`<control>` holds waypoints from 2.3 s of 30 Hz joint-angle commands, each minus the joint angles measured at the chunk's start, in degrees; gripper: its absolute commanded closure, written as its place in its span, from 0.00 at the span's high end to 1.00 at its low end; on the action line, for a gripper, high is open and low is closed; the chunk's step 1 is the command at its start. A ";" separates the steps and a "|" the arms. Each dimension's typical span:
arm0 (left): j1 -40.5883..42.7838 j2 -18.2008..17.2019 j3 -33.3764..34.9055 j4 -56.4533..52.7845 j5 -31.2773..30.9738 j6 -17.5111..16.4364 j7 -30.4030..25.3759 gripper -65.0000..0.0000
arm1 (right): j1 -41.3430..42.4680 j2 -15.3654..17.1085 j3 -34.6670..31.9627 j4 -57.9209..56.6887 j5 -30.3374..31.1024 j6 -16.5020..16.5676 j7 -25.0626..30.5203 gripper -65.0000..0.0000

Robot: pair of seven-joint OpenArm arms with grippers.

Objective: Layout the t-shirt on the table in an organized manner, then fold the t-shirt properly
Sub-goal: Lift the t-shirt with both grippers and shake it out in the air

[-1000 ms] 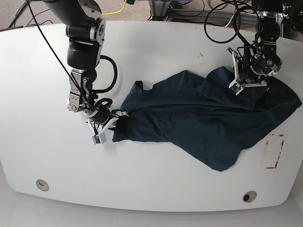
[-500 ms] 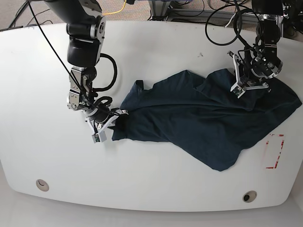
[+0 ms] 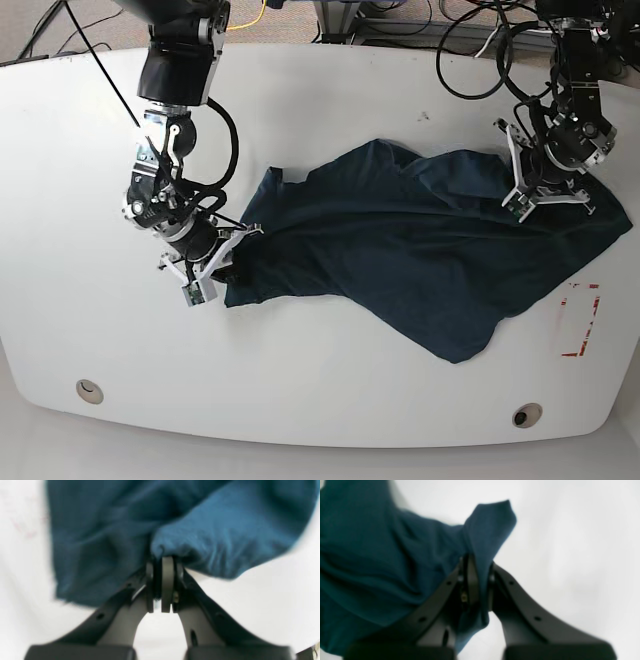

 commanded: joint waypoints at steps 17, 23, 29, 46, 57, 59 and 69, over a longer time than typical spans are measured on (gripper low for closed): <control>-23.05 -0.80 -3.58 3.57 0.55 0.38 5.79 0.00 | 9.52 6.51 0.53 15.56 0.41 -0.27 -6.94 0.03; -33.86 -0.62 -3.49 3.57 0.55 0.38 9.75 0.00 | 15.41 8.80 0.44 9.49 0.41 -0.27 -6.94 0.03; -45.11 1.75 -2.61 3.30 0.99 0.38 13.62 0.00 | 22.27 10.90 0.18 2.81 0.41 -0.27 -6.94 0.03; -73.25 8.61 3.63 2.07 0.90 0.38 21.35 0.00 | 48.38 16.53 -2.90 -10.03 0.50 0.17 -10.28 0.03; -82.39 10.02 6.36 -3.38 0.82 0.38 21.26 0.00 | 60.69 20.84 -9.23 -10.03 0.85 0.17 -13.27 0.03; -83.71 10.02 6.36 -5.05 0.73 0.38 21.18 0.00 | 62.53 21.63 -10.19 -9.94 0.94 0.17 -14.24 0.03; -89.33 10.02 6.36 -9.97 0.73 0.38 21.18 0.00 | 67.63 25.23 -13.89 -9.94 1.12 0.25 -14.68 0.03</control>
